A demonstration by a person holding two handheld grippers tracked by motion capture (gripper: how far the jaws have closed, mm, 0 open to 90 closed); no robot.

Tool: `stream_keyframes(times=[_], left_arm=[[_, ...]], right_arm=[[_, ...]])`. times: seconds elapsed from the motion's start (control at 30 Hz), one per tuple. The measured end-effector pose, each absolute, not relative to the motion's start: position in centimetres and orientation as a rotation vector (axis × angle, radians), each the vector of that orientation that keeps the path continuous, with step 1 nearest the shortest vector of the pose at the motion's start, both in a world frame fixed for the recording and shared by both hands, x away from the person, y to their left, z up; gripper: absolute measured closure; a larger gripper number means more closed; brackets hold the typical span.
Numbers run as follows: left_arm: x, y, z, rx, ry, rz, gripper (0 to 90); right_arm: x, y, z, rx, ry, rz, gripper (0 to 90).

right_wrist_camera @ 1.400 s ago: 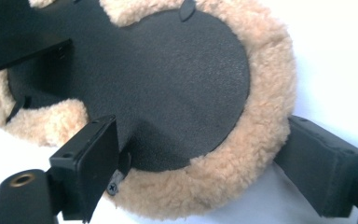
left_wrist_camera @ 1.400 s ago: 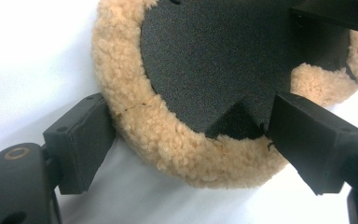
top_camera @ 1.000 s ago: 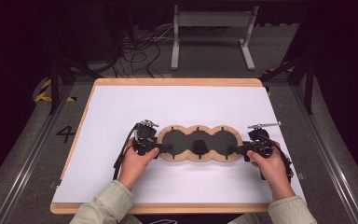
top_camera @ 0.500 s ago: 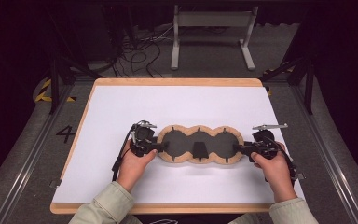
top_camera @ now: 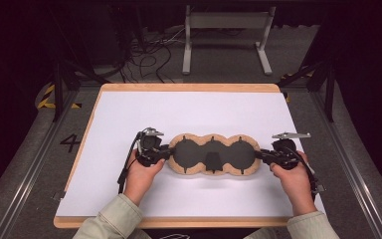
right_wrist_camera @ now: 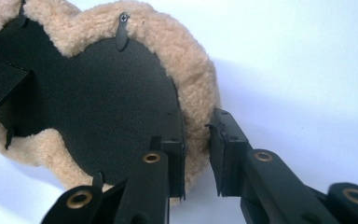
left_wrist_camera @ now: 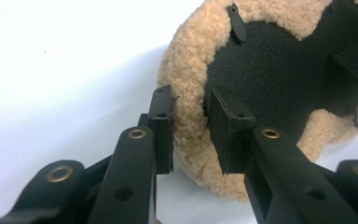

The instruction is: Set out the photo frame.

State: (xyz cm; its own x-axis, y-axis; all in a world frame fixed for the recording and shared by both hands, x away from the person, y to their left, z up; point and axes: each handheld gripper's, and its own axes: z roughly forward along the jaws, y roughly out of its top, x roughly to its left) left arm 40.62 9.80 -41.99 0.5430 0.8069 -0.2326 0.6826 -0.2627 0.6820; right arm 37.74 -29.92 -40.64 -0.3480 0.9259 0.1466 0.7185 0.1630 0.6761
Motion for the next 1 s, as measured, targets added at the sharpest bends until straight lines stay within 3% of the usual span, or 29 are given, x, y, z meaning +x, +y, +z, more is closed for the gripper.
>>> stream_keyframes(times=[0.13,0.27,0.5,1.0], left_arm=[[40.4,9.8,-41.8,2.011,1.202,0.258,77.7],[40.2,9.9,-41.7,1.984,1.196,0.275,78.0],[39.3,10.1,-40.2,1.897,1.101,0.423,78.0],[38.2,9.6,-40.7,1.990,0.980,0.465,79.2]], right_arm=[[37.5,-29.8,-40.4,1.558,2.132,0.983,77.3],[37.2,-29.6,-39.8,1.508,2.097,0.994,77.5],[36.5,-29.2,-38.5,1.341,1.992,1.051,77.5],[35.3,-30.1,-40.4,1.177,2.060,0.983,77.9]])
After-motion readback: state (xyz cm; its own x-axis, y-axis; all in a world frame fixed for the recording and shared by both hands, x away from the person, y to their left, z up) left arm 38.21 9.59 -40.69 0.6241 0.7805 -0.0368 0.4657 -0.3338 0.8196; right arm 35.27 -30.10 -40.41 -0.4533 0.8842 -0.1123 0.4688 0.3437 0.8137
